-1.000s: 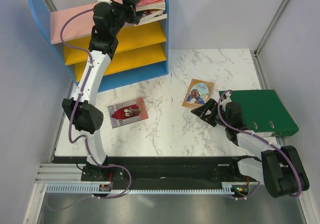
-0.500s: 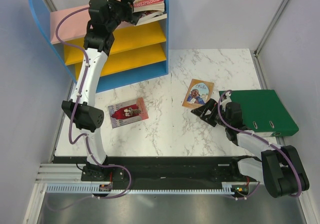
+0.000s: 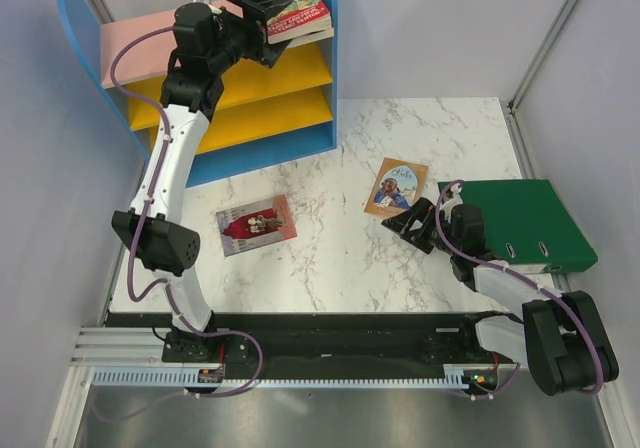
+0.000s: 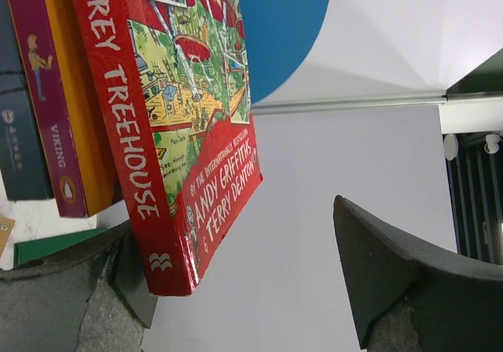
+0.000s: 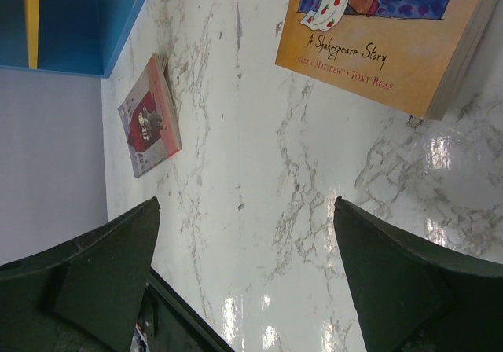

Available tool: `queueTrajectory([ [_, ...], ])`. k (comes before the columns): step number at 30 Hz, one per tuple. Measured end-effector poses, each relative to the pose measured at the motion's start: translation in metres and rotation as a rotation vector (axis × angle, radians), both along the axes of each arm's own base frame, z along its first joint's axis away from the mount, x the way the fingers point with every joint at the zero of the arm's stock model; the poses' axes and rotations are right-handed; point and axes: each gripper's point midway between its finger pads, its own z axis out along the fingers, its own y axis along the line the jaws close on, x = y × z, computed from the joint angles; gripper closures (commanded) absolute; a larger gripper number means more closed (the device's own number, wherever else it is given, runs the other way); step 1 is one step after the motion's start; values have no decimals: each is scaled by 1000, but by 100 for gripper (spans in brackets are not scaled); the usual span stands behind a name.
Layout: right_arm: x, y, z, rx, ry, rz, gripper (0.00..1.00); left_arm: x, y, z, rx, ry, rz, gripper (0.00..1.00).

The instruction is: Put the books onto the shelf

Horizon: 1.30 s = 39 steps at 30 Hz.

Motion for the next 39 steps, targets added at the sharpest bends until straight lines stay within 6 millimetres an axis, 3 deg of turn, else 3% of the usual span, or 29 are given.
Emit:
queueTrajectory([
  [5,0,0,0,0,0,0,2,-11,-4,-7,6,22,-43,12],
  [16,0,0,0,1,2,2,2,-20,-5,-45,18,114,-133,16],
  [18,0,0,-1,0,5,3,2,-22,-3,-51,19,130,-139,24],
  [20,-1,0,-2,0,6,3,2,-25,0,-57,19,142,-137,40],
  [23,-1,0,-2,0,6,3,2,-30,5,-58,13,128,-133,41],
  [28,-1,1,-4,0,16,7,2,-32,12,-44,3,64,-139,45],
  [35,-2,2,-5,3,19,13,2,-31,15,-35,-12,35,-144,70],
  [39,-2,2,-5,4,19,13,2,-30,16,-33,-18,34,-145,75],
])
